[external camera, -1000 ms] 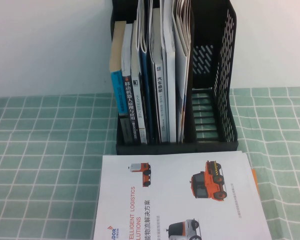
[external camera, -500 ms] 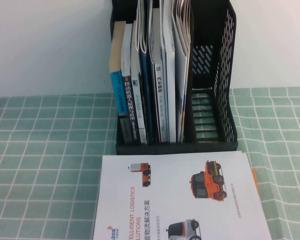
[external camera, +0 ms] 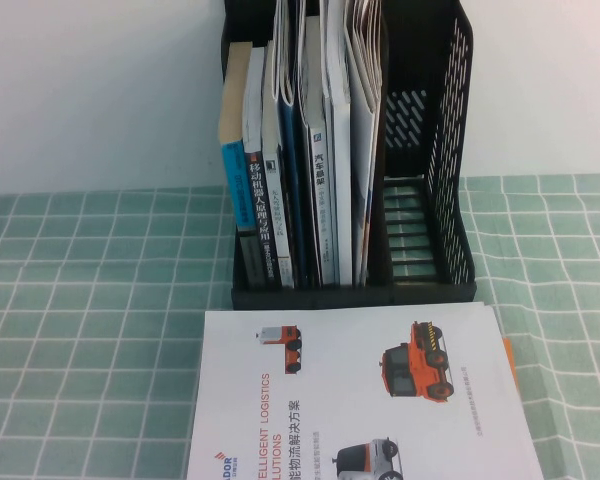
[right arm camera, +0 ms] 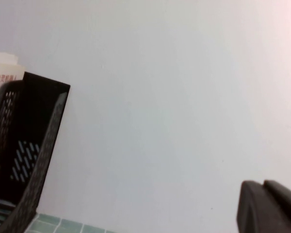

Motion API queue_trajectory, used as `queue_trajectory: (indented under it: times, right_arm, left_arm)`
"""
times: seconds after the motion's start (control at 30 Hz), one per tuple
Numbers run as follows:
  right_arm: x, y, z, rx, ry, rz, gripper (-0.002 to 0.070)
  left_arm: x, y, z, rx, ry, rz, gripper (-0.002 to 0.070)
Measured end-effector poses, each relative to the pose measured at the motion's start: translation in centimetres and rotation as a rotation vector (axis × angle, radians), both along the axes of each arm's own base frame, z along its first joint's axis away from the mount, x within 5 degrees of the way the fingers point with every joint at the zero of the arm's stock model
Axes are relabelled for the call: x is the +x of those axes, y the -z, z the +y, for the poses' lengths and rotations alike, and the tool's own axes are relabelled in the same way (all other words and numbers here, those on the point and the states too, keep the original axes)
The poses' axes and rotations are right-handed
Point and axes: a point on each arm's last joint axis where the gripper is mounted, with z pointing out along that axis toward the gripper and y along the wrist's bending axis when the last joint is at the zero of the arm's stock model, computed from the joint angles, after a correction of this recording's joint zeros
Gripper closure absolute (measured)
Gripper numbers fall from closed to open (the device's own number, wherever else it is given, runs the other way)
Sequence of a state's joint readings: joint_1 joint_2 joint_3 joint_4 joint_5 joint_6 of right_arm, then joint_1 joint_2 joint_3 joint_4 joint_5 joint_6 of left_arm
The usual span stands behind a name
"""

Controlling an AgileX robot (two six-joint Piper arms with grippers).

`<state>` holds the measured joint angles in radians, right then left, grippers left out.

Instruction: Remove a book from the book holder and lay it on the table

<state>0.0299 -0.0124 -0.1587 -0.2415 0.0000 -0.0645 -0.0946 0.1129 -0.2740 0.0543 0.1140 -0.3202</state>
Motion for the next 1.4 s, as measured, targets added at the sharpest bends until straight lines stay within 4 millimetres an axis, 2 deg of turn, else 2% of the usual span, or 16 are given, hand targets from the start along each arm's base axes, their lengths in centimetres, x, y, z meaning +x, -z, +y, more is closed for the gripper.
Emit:
queue_trajectory:
  times: [0.2, 0.4, 0.6, 0.7, 0.87, 1.1, 1.2, 1.4]
  right_arm:
    - [-0.4, -0.8, -0.2, -0.012, 0.019, 0.020, 0.0678]
    - [-0.4, -0.8, -0.2, -0.038, 0.032, 0.033, 0.0678]
    - [-0.3, -0.5, -0.3, -0.029, 0.039, 0.067, 0.0678]
    - [0.1, -0.4, -0.3, 0.015, 0.026, 0.107, 0.0678]
    - [1.6, -0.9, -0.2, 0.045, 0.017, 0.196, 0.0678]
    - [3.8, -3.2, 0.2, 0.040, -0.011, 0.205, 0.0678]
    - [4.9, -3.7, 0.6, 0.034, -0.055, 0.235, 0.0678]
    - [6.7, -2.8, 2.6, 0.001, -0.213, 0.340, 0.0678]
  left_arm:
    - [1.7, -0.9, -0.2, -0.063, 0.014, -0.028, 0.0678]
    - [3.5, -1.9, -0.4, -0.104, 0.008, 0.105, 0.0678]
    - [5.3, -4.6, -0.7, -0.051, 0.024, 0.167, 0.0678]
    - [6.2, -5.9, -1.6, -0.026, 0.091, 0.171, 0.0678]
    - [8.1, -6.7, -5.1, 0.033, 0.300, 0.225, 0.0678]
    - [11.3, -5.8, -11.6, 0.122, 0.533, 0.355, 0.0678]
    - [13.1, -5.0, -14.4, 0.150, 0.583, 0.374, 0.0678]
    - [16.7, -4.7, -17.7, 0.151, 0.591, 0.402, 0.0678]
